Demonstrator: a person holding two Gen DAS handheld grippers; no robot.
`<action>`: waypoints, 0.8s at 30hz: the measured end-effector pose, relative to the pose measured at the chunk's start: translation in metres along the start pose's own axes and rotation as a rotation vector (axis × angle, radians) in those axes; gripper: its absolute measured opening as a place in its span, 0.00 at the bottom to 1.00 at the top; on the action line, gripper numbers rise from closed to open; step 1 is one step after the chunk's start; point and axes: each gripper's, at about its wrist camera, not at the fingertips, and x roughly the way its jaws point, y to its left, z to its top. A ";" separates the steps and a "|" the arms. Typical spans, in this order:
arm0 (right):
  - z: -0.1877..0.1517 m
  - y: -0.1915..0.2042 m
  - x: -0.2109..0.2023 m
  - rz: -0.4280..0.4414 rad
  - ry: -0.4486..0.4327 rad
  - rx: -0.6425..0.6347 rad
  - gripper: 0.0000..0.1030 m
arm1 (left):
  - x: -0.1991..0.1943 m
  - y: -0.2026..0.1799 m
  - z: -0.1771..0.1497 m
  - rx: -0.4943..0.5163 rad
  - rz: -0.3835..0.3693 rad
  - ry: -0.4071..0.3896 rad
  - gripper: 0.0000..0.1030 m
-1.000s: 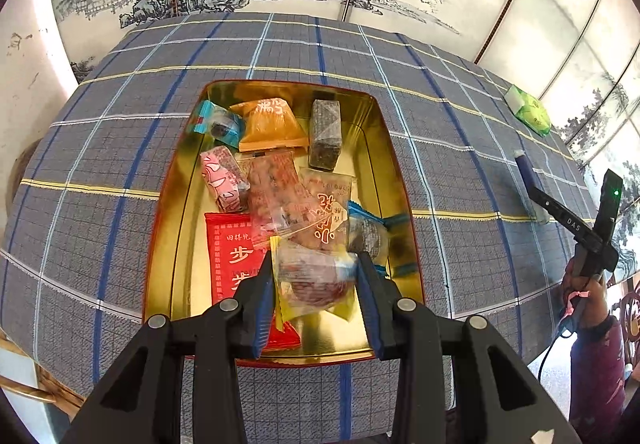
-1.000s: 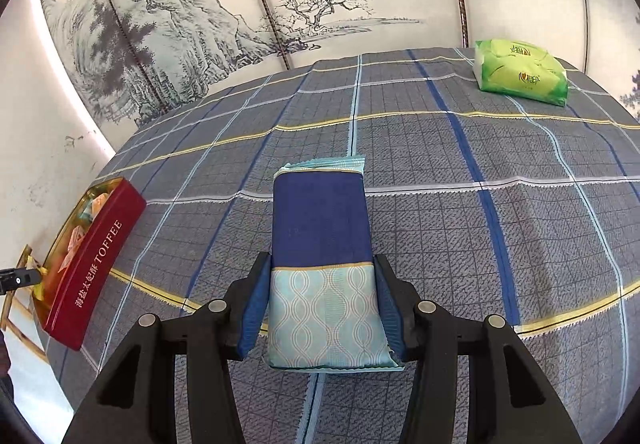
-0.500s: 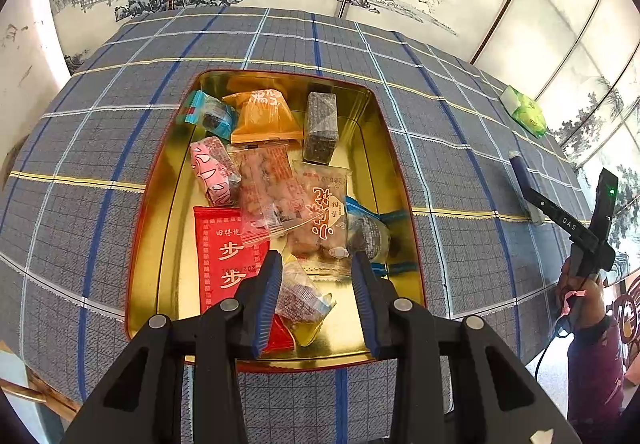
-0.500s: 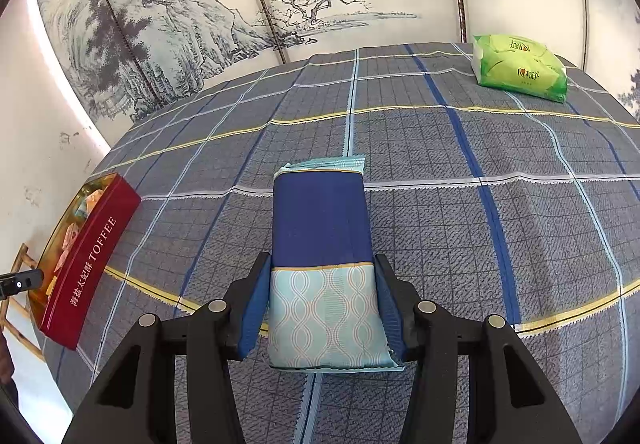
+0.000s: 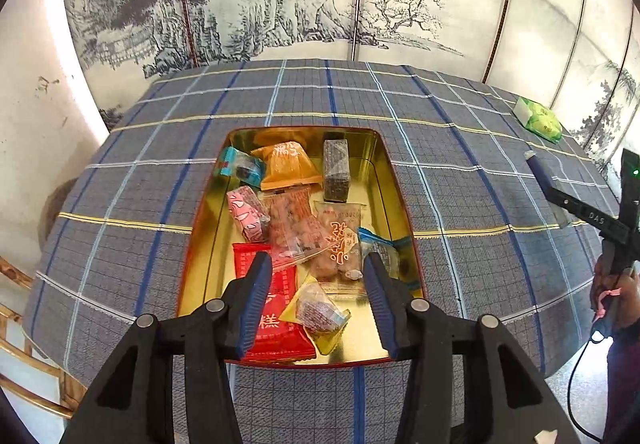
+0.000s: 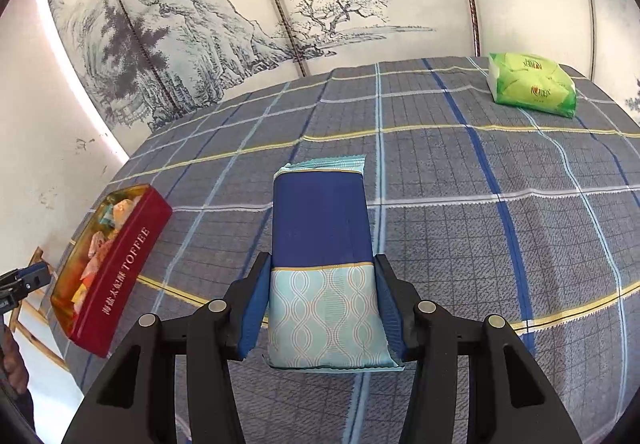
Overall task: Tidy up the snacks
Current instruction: 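Lower the yellow candy into the tin and open the left gripper, then carry the blue-and-white bar over the tin and lower it in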
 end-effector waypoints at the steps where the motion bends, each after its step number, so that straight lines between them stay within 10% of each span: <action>1: 0.001 0.003 -0.002 -0.004 -0.005 -0.006 0.49 | -0.001 0.000 -0.001 0.003 0.005 -0.006 0.45; 24: 0.009 0.102 -0.027 0.120 -0.018 -0.125 0.49 | -0.031 0.017 -0.018 -0.018 0.122 -0.142 0.80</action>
